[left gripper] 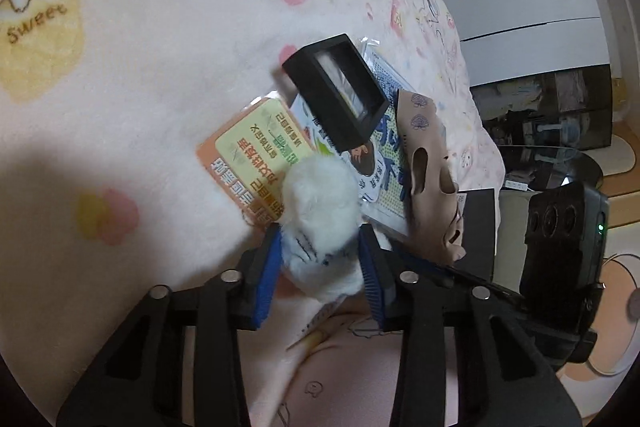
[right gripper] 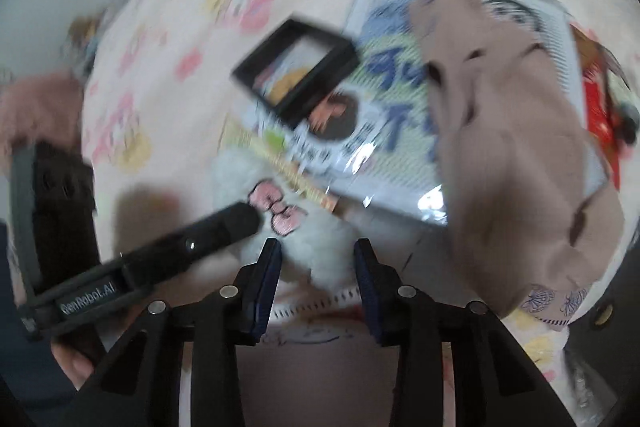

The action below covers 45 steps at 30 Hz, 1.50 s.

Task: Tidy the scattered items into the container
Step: 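Grasp the white fluffy plush with the left gripper and lift it, then carry the white plush with the left gripper into the black box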

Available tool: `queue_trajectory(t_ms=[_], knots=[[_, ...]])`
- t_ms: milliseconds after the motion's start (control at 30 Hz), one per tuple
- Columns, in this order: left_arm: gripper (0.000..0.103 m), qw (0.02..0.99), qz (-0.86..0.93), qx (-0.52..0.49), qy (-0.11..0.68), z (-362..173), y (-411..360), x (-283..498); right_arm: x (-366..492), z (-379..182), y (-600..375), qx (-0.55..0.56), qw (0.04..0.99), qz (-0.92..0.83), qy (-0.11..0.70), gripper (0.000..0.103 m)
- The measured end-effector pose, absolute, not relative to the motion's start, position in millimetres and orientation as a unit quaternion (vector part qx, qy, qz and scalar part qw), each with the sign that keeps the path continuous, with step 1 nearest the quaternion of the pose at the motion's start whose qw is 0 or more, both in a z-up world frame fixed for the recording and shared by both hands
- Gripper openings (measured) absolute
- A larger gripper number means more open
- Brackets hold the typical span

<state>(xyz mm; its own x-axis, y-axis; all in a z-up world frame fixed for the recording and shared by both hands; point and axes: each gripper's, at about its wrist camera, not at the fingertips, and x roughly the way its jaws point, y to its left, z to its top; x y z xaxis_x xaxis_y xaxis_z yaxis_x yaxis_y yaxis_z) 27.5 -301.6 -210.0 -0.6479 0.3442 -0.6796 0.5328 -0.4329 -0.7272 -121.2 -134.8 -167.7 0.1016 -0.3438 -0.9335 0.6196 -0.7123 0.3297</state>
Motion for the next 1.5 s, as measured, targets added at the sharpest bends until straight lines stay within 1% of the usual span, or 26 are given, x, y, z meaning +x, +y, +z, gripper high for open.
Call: queue_trajectory(t_ms=[33, 100, 167, 200, 233, 300, 333, 400, 467, 500, 533, 667, 767, 900, 967, 1033, 1300, 1500], knots=[[0.048, 0.068, -0.743, 0.418, 0.518, -206.4, -301.5, 29.1, -123.4, -163.8, -131.7, 0.639, 0.354, -0.675, 0.105, 0.034], [0.053, 0.091, -0.76, 0.419, 0.489, -196.6, -304.5, 34.0, -124.9, -156.1, -125.9, 0.629, 0.349, -0.688, 0.103, 0.034], [0.057, 0.108, -0.774, 0.417, 0.465, -189.1, -309.6, 36.0, -124.3, -154.4, -120.3, 0.646, 0.37, -0.662, 0.084, 0.034], [0.062, 0.111, -0.779, 0.416, 0.456, -187.6, -312.2, 35.1, -119.9, -158.2, -119.6, 0.661, 0.382, -0.641, 0.078, 0.034], [0.064, 0.11, -0.781, 0.416, 0.453, -188.9, -315.4, 32.7, -115.6, -163.8, -119.9, 0.678, 0.391, -0.619, 0.073, 0.035], [0.065, 0.101, -0.772, 0.433, 0.454, -198.8, -321.6, 24.2, -113.4, -175.2, -122.8, 0.701, 0.398, -0.588, 0.069, 0.036], [0.067, 0.096, -0.765, 0.445, 0.456, -204.0, -322.0, 20.6, -113.3, -179.7, -124.9, 0.705, 0.395, -0.584, 0.075, 0.038], [0.067, 0.095, -0.747, 0.474, 0.456, -215.9, -318.0, 15.3, -113.7, -184.6, -127.4, 0.713, 0.395, -0.573, 0.088, 0.038], [0.062, 0.099, -0.745, 0.478, 0.454, -221.0, -313.3, 15.5, -111.2, -189.4, -129.9, 0.72, 0.399, -0.561, 0.09, 0.038], [0.051, 0.095, -0.745, 0.477, 0.456, -221.0, -311.4, 15.9, -110.8, -189.4, -129.8, 0.72, 0.399, -0.561, 0.086, 0.036], [0.044, 0.084, -0.744, 0.473, 0.465, -220.5, -309.4, 16.3, -111.4, -187.0, -129.1, 0.714, 0.403, -0.568, 0.075, 0.033], [0.043, 0.088, -0.754, 0.461, 0.459, -209.2, -304.1, 19.6, -108.0, -170.4, -121.2, 0.68, 0.412, -0.604, 0.05, 0.03], [0.039, 0.091, -0.762, 0.446, 0.46, -195.4, -304.5, 25.3, -107.9, -164.1, -115.7, 0.666, 0.425, -0.612, 0.037, 0.029], [0.037, 0.079, -0.781, 0.419, 0.456, -163.6, -299.1, 26.8, -108.2, -145.7, -104.3, 0.646, 0.432, -0.629, 0.002, 0.028], [0.036, 0.072, -0.794, 0.41, 0.444, -146.0, -292.9, 22.8, -105.1, -140.7, -114.9, 0.629, 0.434, -0.645, -0.009, 0.028], [0.036, 0.058, -0.805, 0.407, 0.428, -129.4, -282.6, 14.6, -109.1, -125.1, -102.0, 0.612, 0.434, -0.661, -0.013, 0.028], [0.037, -0.012, -0.821, 0.416, 0.391, -93.3, -212.3, -29.6, -114.7, -76.2, -22.2, 0.579, 0.396, -0.712, -0.031, 0.028], [0.037, -0.066, -0.82, 0.435, 0.366, -83.1, -139.1, -62.6, -125.8, -62.9, 55.6, 0.573, 0.358, -0.736, -0.036, 0.028]])
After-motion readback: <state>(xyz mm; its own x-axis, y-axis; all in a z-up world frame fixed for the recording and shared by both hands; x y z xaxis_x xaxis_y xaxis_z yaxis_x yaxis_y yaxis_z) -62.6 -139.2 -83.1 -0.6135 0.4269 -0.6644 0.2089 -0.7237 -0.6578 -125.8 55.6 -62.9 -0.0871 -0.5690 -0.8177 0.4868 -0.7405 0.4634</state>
